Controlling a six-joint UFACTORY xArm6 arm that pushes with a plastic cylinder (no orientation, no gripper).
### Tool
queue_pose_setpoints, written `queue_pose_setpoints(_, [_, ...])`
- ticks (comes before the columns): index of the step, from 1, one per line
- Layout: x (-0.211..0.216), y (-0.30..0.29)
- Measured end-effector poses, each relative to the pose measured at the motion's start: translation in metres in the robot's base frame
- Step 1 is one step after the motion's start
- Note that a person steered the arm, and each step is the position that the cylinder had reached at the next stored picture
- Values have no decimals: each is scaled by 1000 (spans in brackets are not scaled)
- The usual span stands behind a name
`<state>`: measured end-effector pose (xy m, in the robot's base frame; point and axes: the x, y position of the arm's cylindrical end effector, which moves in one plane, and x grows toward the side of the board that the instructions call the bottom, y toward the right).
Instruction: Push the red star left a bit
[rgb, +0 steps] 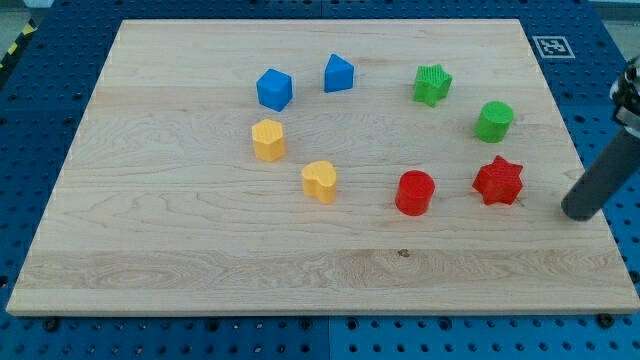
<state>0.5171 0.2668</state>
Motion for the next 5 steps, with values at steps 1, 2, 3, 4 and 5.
queue_pose_setpoints(1, [-8, -1])
queue_pose_setpoints(2, [-15, -18])
queue_pose_setpoints(3, [-33, -28])
queue_pose_setpoints(4, [-36, -28])
queue_pose_setpoints(5, [-48, -30])
